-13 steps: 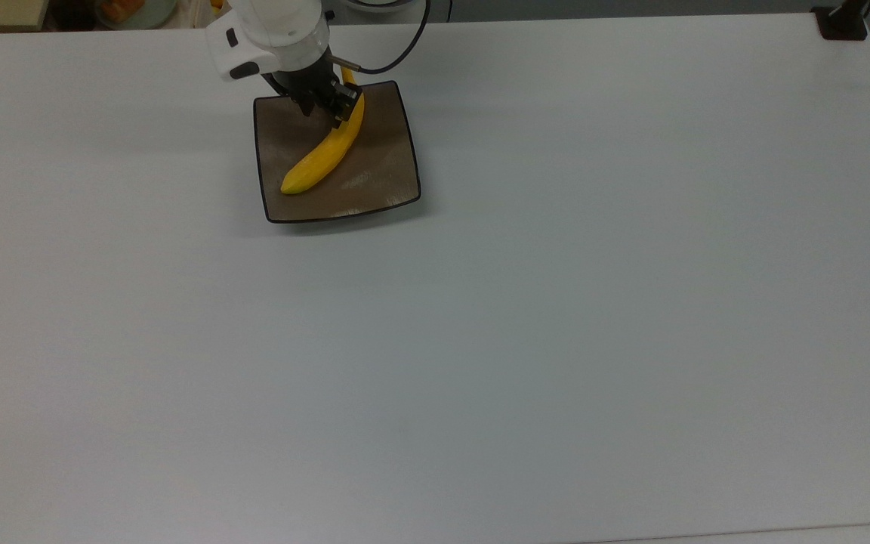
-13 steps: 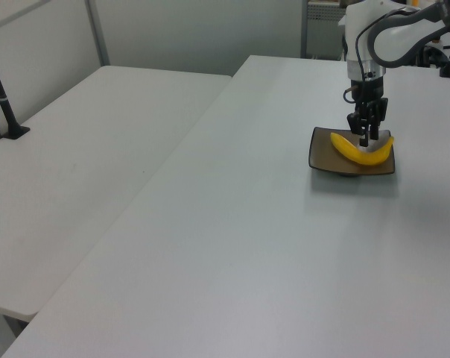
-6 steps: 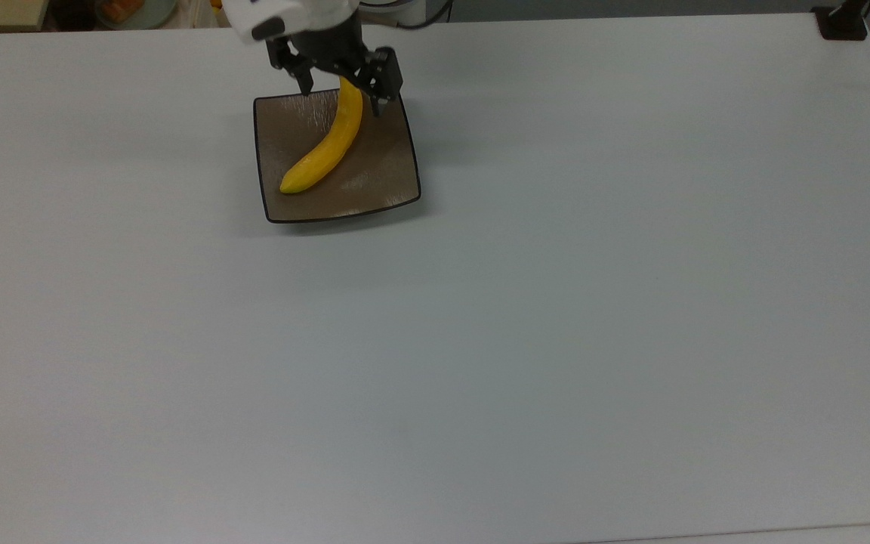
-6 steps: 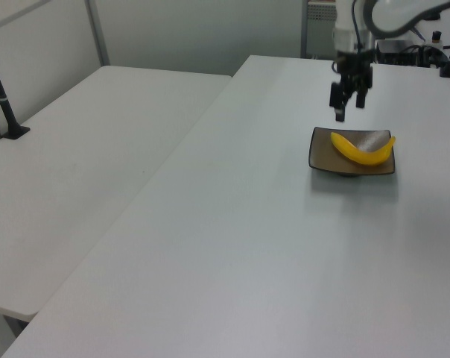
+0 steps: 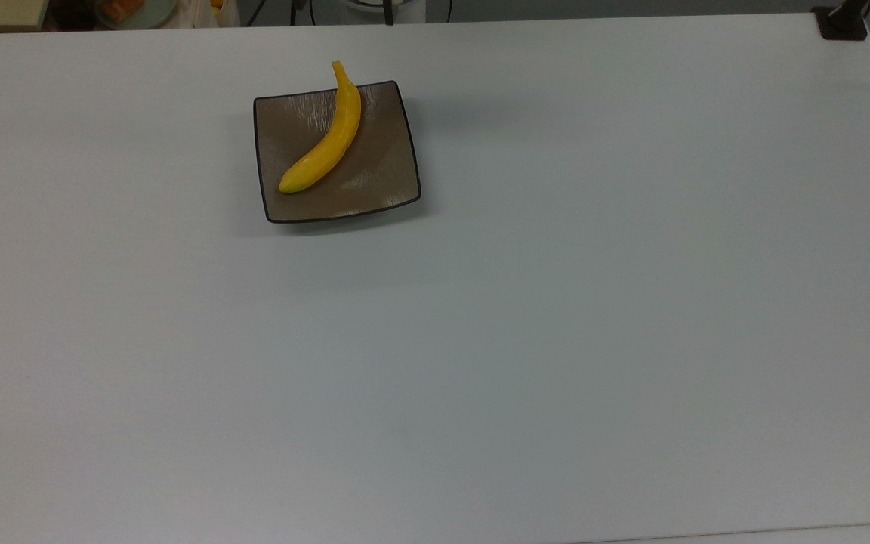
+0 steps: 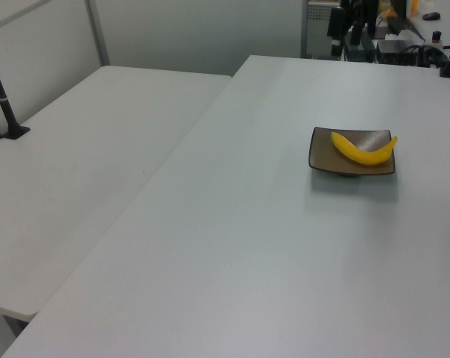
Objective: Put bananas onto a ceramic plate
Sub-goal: 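Open the gripper and raise it away from the banana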
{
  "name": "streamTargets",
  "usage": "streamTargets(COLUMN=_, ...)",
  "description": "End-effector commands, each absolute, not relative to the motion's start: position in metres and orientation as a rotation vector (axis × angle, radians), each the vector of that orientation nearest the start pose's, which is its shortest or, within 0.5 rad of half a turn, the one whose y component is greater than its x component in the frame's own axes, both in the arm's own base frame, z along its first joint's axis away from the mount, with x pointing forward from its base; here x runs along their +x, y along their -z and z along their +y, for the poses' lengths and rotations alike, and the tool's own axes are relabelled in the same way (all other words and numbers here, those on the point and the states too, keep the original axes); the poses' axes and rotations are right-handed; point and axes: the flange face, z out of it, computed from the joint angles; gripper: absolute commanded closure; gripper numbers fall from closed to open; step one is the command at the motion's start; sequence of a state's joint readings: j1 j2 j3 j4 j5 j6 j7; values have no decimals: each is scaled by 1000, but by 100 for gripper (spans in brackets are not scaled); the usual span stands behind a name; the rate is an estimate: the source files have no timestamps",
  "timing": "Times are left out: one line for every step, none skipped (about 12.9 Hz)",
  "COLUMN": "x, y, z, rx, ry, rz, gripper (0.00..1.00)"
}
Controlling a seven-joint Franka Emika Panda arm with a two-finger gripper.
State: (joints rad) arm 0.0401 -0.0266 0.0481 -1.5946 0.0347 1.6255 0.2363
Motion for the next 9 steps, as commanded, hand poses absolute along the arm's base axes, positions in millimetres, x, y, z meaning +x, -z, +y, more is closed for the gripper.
streamTargets(x=550, y=-635, z=58, rx=-3094, ry=48, rz=-115, gripper=0)
streamTargets(x=555, y=-626, z=58, rx=-3093, ry=45, rz=-181, gripper=0)
streamTargets(x=554, y=-622, z=56, rx=-3087, ry=58, rz=-211, gripper=0)
streamTargets(x=558, y=-623, z=57, rx=-3079, ry=97, rz=-218, gripper=0)
streamTargets(x=562, y=-626, z=58, rx=-3074, ry=158, rz=-216, gripper=0)
streamTargets(x=561, y=-620, z=59, rx=-3075, ry=145, rz=-217, gripper=0)
streamTargets(x=561, y=-620, z=59, rx=-3075, ry=147, rz=-213, gripper=0)
streamTargets(x=561, y=-620, z=59, rx=-3074, ry=147, rz=-217, gripper=0)
streamTargets(x=562, y=-619, z=58, rx=-3076, ry=147, rz=-220, gripper=0)
